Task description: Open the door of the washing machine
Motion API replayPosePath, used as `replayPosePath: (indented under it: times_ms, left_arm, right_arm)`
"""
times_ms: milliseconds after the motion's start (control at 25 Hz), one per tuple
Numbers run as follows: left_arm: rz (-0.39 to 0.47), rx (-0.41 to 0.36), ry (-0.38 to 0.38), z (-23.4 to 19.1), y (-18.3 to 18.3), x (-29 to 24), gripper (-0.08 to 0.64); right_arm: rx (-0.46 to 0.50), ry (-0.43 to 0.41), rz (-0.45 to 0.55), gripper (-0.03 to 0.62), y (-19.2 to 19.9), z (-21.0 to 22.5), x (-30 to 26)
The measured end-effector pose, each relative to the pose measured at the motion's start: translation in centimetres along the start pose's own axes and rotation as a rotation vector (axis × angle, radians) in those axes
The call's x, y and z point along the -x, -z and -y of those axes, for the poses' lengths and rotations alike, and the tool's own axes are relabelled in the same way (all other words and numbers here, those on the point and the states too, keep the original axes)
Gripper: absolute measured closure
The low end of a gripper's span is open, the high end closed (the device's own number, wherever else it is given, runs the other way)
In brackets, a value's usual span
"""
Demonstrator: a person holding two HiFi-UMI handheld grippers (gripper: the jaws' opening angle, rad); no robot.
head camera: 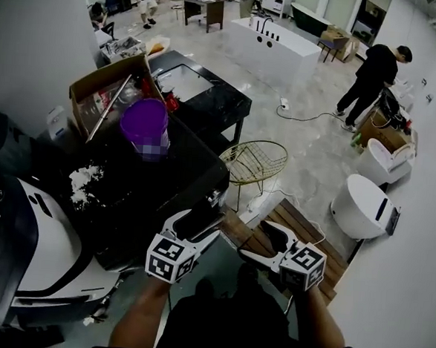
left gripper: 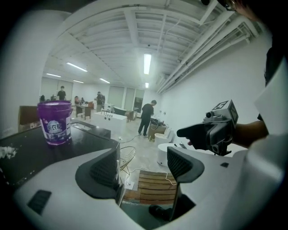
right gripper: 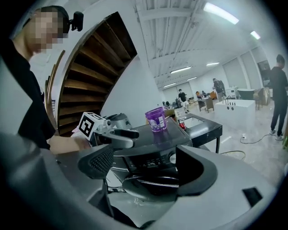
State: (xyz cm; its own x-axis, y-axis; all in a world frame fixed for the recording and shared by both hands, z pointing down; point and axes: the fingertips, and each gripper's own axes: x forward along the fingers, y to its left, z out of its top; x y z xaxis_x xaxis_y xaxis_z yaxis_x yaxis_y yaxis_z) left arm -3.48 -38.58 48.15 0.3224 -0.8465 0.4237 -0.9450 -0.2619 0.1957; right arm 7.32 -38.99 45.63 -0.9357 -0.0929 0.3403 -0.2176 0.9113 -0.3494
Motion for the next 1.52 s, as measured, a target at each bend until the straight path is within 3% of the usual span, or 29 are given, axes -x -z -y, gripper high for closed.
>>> replayPosePath:
  times_ms: [360,640,840,1040,1240,1400,1520]
  left_arm:
    - [0.020,0.156,-0.255,-2.6,-0.1,-1.3,0.199]
    - [0.030,0.256,-0.434,-2.8,1.6,-2.0,0.213]
    - [0.017,0.314,-0.460,-2.3,3.6,-1.2,0.215]
    - [0.018,0.295,-0.487,-3.0,5.3,-0.3,0.233]
    - [-0.010,0.364,-0.459,-3.0,8.5,-1.2,0.236]
    - [-0.032,0.413,-0.469,-4.8,9.9,-2.7,0.244]
    - [-0.072,0.423,-0.435,-4.3,10.8,-4.1,0.245]
  right_arm:
    - [0.124,-0.274,-0.147,0.149,-1.0,3.8,-4.4]
    - [0.164,-0.438,-0.262,0.155,2.1,6.2,-6.0]
    - [0.157,-0.469,-0.341,0.161,4.1,5.6,-7.5]
    - [0.191,-0.463,-0.391,0.169,6.5,4.8,-9.0]
    - [0.175,-0.431,-0.447,0.175,9.7,6.3,-10.7]
    - [0.251,-0.443,-0.506,0.178,11.6,7.8,-13.1]
    - [0.274,-0.465,-0.559,0.179,13.4,8.2,-14.3]
